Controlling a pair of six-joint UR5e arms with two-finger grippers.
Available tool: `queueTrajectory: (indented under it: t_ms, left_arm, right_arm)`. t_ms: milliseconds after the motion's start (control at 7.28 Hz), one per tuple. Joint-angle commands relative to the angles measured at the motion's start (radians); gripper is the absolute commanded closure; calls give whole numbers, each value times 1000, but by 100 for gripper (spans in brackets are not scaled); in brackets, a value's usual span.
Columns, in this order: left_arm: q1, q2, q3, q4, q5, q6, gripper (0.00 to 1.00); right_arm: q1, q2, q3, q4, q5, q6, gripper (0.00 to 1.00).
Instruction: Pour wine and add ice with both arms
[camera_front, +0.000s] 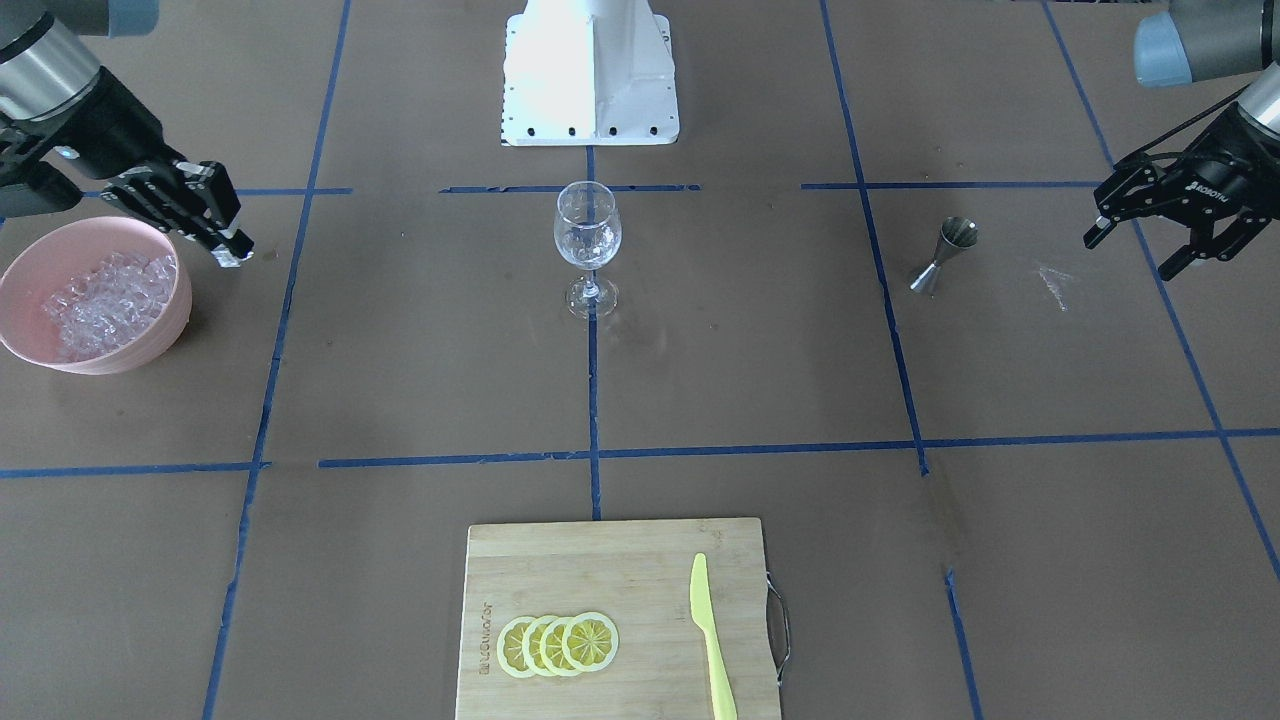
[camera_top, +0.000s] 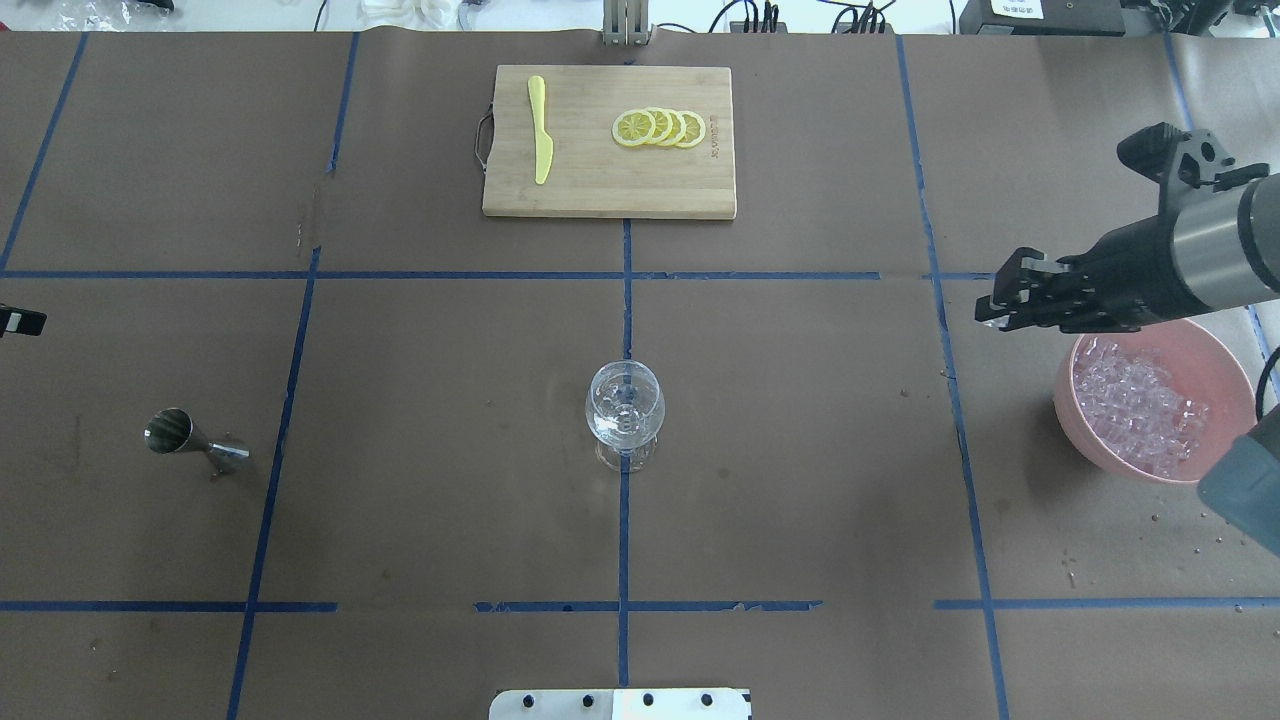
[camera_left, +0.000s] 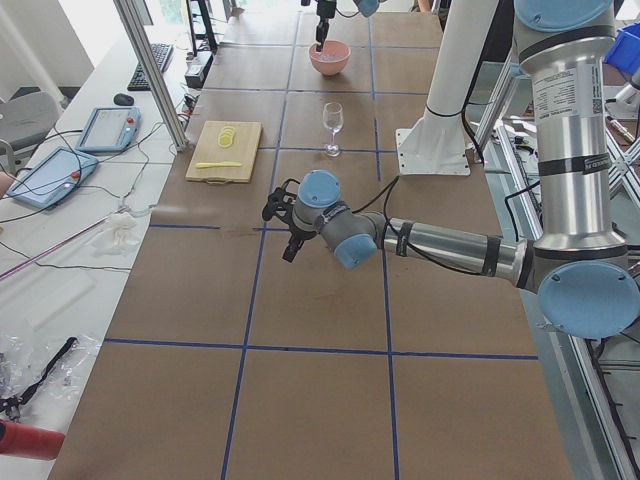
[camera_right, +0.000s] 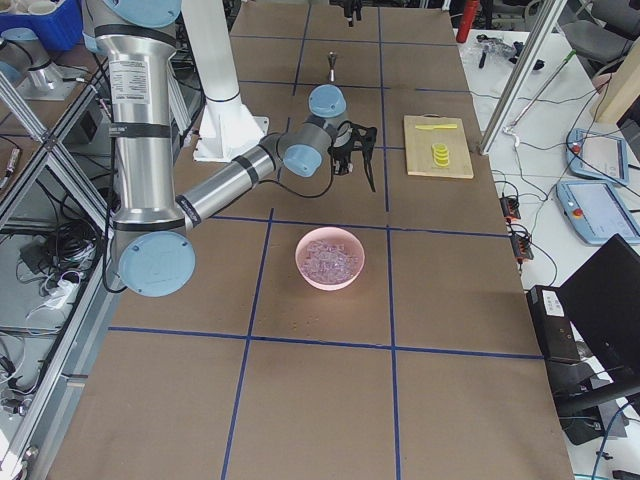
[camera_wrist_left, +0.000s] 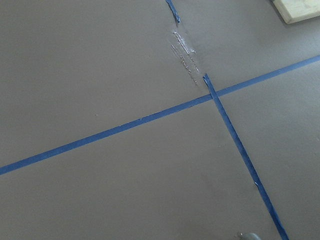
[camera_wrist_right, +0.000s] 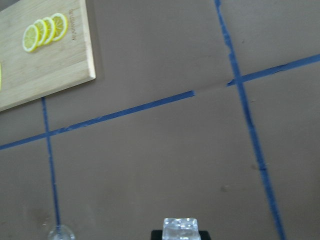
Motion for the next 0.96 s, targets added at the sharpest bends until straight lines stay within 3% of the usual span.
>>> queueTrajectory:
  t_ms: [0, 137, 275, 412, 825]
  left_arm:
    - [0, 13, 2, 0, 1, 0, 0]
    - [0, 13, 5, 2, 1, -15, 0]
    - [0, 11, 3, 2, 1, -32, 0]
    - [0, 13, 0, 2, 1, -34, 0]
    - [0, 13, 0, 2, 1, -35, 0]
  right_arm:
    - [-148, 178, 6, -4, -43, 261, 100]
    - [-244, 255, 4, -50, -163, 329, 100]
    - [-325, 371, 0, -178, -272, 342, 100]
    - [-379, 465, -18, -280, -318, 351, 100]
    - [-429, 515, -57, -285, -383, 385, 100]
